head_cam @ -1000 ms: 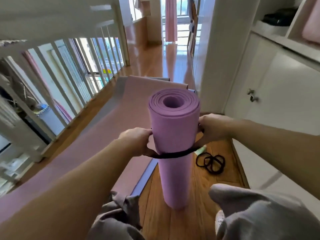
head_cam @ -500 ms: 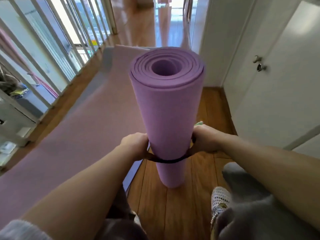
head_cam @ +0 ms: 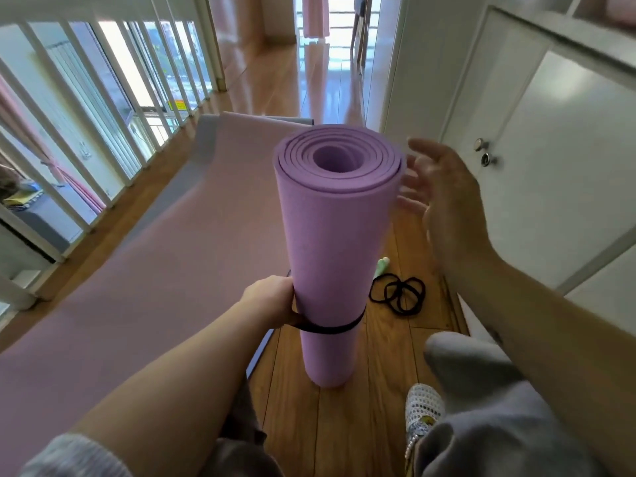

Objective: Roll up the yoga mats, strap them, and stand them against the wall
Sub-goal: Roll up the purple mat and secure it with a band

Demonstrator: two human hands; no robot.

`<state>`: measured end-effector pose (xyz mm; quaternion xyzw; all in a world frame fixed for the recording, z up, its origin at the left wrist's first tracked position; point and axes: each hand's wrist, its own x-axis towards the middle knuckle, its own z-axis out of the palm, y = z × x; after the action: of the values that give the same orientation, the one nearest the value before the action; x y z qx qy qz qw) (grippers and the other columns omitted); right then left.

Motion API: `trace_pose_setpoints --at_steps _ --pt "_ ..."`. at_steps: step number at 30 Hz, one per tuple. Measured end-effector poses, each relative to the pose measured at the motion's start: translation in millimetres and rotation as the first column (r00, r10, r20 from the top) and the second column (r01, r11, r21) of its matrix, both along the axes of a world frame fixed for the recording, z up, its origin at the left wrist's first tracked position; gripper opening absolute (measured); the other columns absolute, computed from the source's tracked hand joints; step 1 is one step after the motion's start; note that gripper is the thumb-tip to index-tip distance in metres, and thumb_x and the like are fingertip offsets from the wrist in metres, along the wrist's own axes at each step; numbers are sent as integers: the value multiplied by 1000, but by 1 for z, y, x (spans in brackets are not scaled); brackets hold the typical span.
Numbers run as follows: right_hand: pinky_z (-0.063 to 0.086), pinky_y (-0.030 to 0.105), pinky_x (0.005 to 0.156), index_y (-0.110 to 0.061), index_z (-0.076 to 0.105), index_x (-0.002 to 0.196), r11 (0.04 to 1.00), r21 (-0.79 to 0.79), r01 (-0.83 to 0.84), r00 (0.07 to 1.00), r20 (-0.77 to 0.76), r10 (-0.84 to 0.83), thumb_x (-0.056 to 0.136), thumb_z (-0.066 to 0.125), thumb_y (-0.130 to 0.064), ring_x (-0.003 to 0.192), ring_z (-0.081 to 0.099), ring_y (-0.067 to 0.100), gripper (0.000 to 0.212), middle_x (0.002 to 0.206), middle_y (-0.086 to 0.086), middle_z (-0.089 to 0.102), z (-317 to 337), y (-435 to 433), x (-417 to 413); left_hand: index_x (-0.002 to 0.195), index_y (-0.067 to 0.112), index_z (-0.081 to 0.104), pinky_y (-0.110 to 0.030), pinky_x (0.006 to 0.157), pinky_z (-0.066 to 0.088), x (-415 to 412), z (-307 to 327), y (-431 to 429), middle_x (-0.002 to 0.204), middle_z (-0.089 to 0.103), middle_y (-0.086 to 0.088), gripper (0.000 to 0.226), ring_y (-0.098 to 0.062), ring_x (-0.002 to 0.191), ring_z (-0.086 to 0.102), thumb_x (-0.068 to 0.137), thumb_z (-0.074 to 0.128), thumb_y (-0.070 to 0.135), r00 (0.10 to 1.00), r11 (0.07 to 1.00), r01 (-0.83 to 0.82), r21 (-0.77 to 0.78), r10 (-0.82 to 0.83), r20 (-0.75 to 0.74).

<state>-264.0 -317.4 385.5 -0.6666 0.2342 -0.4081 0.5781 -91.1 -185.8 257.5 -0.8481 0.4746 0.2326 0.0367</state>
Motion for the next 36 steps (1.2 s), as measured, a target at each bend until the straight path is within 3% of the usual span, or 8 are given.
trace_pose_setpoints --at_steps 4,8,13,19,24,28,32,36 --pt "36 25 107 -37 58 106 898 -401 -178 972 -211 99 90 54 -46 125 36 -5 19 133 -20 38 22 27 2 110 17 63 -37 89 52 -6 0 0 108 65 -1 45 -22 98 61 74 77 41 998 1000 -25 -18 23 -63" --pt "27 18 104 -31 60 100 887 -411 -210 952 -294 89 89 58 -41 128 30 -2 15 143 -13 32 23 30 2 126 10 57 -37 97 48 -12 13 6 119 61 -6 52 -26 109 58 79 76 21 951 991 -132 15 131 -281" --pt "21 3 96 -28 59 102 882 -420 -214 944 -320 76 91 59 -37 130 29 0 14 146 -12 31 26 38 -4 125 8 57 -39 87 55 -15 67 26 120 63 -9 37 -20 110 60 89 59 1 691 896 -443 2 343 -636" --pt "22 12 99 -32 56 103 861 -450 -238 922 -384 54 90 57 -44 136 27 6 18 151 -10 26 33 57 -15 105 22 58 -46 82 52 -46 152 53 114 62 -5 35 -21 104 59 101 34 46 411 468 -829 -307 138 -901" --pt "20 19 107 -41 48 114 693 -552 -464 810 -581 79 63 54 -74 134 21 7 61 156 -11 7 48 82 -41 98 35 58 -47 74 59 -80 197 73 106 65 2 19 -22 103 62 86 62 49 654 625 -625 -469 92 -751" --pt "22 41 115 -32 55 121 420 -692 -587 749 -661 -41 66 74 -62 147 -1 22 65 159 -6 -9 63 89 -62 110 30 59 -48 69 59 -103 195 84 109 66 -7 26 -27 99 64 86 65 25 563 648 -669 -364 122 -817" --pt "14 50 119 -34 53 132 381 -620 -687 612 -775 -157 73 74 -51 146 -13 30 65 160 4 -8 73 101 -68 114 27 48 -49 69 59 -128 199 83 106 59 -6 35 -26 99 60 84 60 16 592 562 -709 -426 146 -793" --pt "26 52 114 -30 53 132 243 -709 -662 670 -705 -231 75 72 -50 146 -5 29 63 160 5 4 96 80 -68 121 25 49 -45 62 59 -127 213 66 108 60 -7 40 -27 98 61 83 58 15 588 475 -732 -488 80 -805"
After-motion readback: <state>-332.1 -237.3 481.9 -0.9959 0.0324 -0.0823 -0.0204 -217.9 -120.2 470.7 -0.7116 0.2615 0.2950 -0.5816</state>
